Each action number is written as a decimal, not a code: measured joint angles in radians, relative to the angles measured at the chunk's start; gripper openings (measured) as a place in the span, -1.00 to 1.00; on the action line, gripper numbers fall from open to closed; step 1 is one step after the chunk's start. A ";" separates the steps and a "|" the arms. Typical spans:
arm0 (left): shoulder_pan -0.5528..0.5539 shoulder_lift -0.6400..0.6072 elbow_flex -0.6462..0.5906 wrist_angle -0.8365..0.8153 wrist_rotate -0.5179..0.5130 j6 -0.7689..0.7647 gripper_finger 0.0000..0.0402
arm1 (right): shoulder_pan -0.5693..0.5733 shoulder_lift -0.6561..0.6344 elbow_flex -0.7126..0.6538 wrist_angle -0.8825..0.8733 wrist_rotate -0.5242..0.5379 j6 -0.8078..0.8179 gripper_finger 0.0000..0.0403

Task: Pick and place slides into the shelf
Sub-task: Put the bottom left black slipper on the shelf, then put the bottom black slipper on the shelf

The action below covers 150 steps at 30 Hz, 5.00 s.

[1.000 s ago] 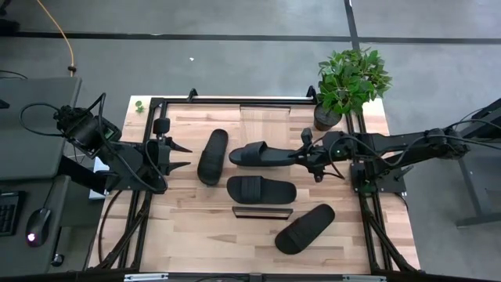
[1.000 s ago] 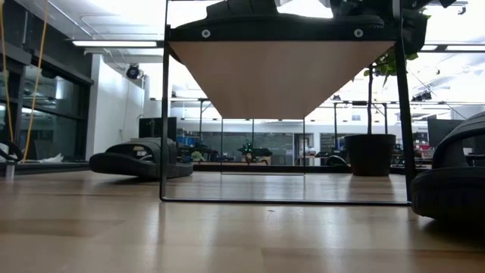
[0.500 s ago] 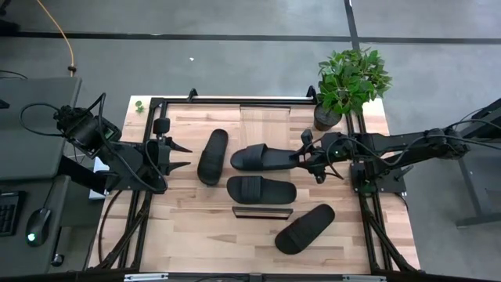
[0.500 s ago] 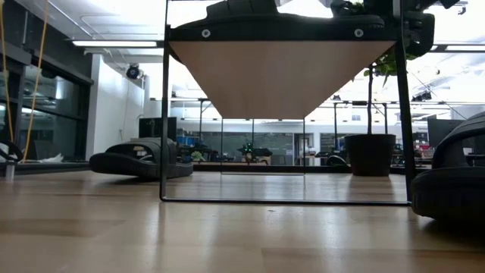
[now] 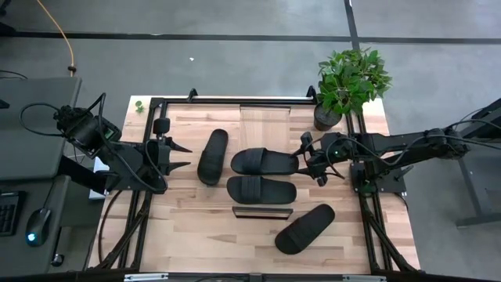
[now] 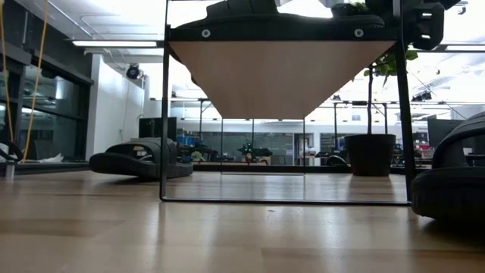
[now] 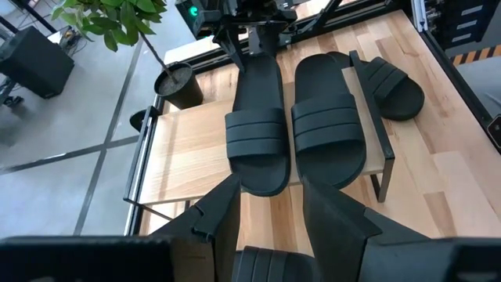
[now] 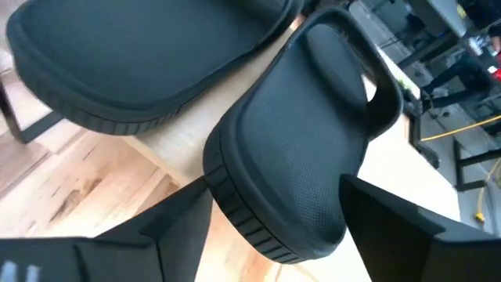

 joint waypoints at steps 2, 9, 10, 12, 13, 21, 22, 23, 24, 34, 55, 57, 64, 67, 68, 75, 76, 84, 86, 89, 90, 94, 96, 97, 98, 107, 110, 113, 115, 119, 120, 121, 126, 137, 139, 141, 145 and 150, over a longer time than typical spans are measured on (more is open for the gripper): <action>0.000 0.000 0.000 0.000 0.000 0.000 -0.38 | 0.000 0.000 0.000 -0.008 -0.001 0.018 0.39; 0.000 0.000 0.000 0.000 0.000 0.000 -0.38 | 0.000 0.000 0.000 -0.038 0.025 0.064 0.42; 0.000 0.000 0.000 0.000 0.000 0.000 -0.38 | 0.000 0.000 0.000 -0.044 0.025 0.070 0.42; 0.000 0.000 0.000 0.000 0.000 0.000 -0.38 | 0.000 0.000 0.000 -0.049 0.026 0.083 0.42; 0.000 0.000 0.000 0.000 0.000 -0.002 -0.38 | 0.000 0.000 0.000 -0.053 0.027 0.086 0.42; 0.000 0.000 0.000 0.000 0.000 -0.017 -0.38 | 0.000 -0.001 0.000 -0.100 0.119 0.170 0.43; 0.000 0.000 0.000 0.000 0.000 -0.017 -0.38 | 0.000 -0.002 0.000 -0.102 0.120 0.182 0.43; 0.000 0.000 0.000 0.000 0.000 -0.017 -0.38 | 0.000 -0.002 0.000 -0.103 0.120 0.190 0.43; 0.000 0.000 0.000 0.000 0.000 -0.017 -0.38 | 0.000 -0.002 0.000 -0.107 0.119 0.194 0.43; 0.000 0.000 0.000 0.000 0.000 -0.024 -0.38 | 0.032 -0.002 0.000 -0.160 0.131 0.298 0.43; 0.000 0.009 0.000 0.000 0.014 -0.070 -0.38 | 0.175 -0.002 0.128 -0.369 0.266 0.566 0.42; 0.000 0.014 0.000 -0.001 0.035 -0.070 -0.38 | 0.185 -0.002 0.131 -0.377 0.225 0.618 0.42; 0.000 0.047 0.000 -0.001 0.056 -0.069 -0.38 | 0.235 -0.002 0.131 -0.404 0.125 0.812 0.42; 0.000 0.059 0.000 -0.001 0.071 -0.067 -0.38 | 0.265 -0.001 0.131 -0.406 0.094 0.912 0.42; 0.000 0.064 0.000 -0.001 0.078 -0.067 -0.38 | 0.275 0.001 0.131 -0.406 0.084 0.949 0.42; 0.000 0.083 0.000 -0.001 0.102 -0.067 -0.38 | 0.375 0.002 0.131 -0.404 0.067 1.159 0.42; 0.000 0.083 0.000 -0.001 0.108 -0.069 -0.38 | 0.391 0.006 0.131 -0.400 0.066 1.187 0.42; 0.000 0.087 0.000 -0.001 0.136 -0.096 -0.38 | 0.527 0.099 0.131 -0.355 0.086 1.318 0.42; 0.000 0.089 0.000 0.000 0.137 -0.104 -0.38 | 0.552 0.131 0.131 -0.331 0.095 1.330 0.42; 0.000 0.088 0.000 0.000 0.137 -0.122 -0.38 | 0.581 0.175 0.131 -0.287 0.116 1.360 0.42; 0.000 0.088 0.000 0.001 0.137 -0.124 -0.38 | 0.589 0.190 0.131 -0.276 0.120 1.363 0.42; 0.000 0.088 0.000 0.001 0.140 -0.146 -0.38 | 0.613 0.238 0.131 -0.252 0.146 1.393 0.42; 0.000 0.088 0.000 0.001 0.143 -0.157 -0.38 | 0.622 0.259 0.131 -0.255 0.161 1.415 0.42; 0.000 0.088 0.000 0.001 0.143 -0.161 -0.38 | 0.627 0.268 0.131 -0.255 0.164 1.424 0.42; 0.000 0.088 0.000 0.001 0.143 -0.165 -0.38 | 0.632 0.275 0.131 -0.254 0.165 1.434 0.42; 0.000 0.088 0.000 0.001 0.143 -0.172 -0.38 | 0.687 0.318 0.131 -0.255 0.245 1.518 0.42; 0.000 0.095 0.000 0.001 0.144 -0.172 -0.38 | 0.706 0.329 0.131 -0.255 0.257 1.549 0.42; 0.000 0.101 0.000 0.001 0.150 -0.172 -0.38 | 0.724 0.342 0.131 -0.255 0.277 1.582 0.42; 0.000 0.105 0.000 0.001 0.151 -0.171 -0.38 | 0.734 0.352 0.127 -0.251 0.286 1.603 0.42; 0.000 0.120 0.000 -0.002 0.158 -0.167 -0.38 | 0.746 0.353 0.064 -0.198 0.285 1.649 0.42; 0.000 0.122 0.000 -0.002 0.161 -0.162 -0.38 | 0.747 0.352 0.045 -0.176 0.283 1.656 0.42; 0.000 0.124 0.000 -0.002 0.164 -0.158 -0.38 | 0.748 0.352 0.026 -0.143 0.278 1.662 0.42; 0.000 0.129 0.000 -0.001 0.166 -0.155 -0.38 | 0.749 0.352 -0.083 0.102 0.231 1.675 0.42; 0.000 0.128 0.000 -0.001 0.166 -0.153 -0.38 | 0.748 0.352 -0.287 0.498 0.203 1.727 0.42; 0.000 0.128 0.000 -0.001 0.166 -0.153 -0.38 | 0.748 0.352 -0.303 0.531 0.207 1.727 0.42; 0.000 0.128 0.000 0.000 0.166 -0.153 -0.38 | 0.748 0.352 -0.307 0.545 0.219 1.727 0.42; 0.000 0.128 0.000 0.000 0.166 -0.153 -0.38 | 0.748 0.352 -0.307 0.567 0.228 1.726 0.42; 0.000 0.128 0.000 0.000 0.166 -0.153 -0.38 | 0.748 0.352 -0.307 0.575 0.229 1.727 0.34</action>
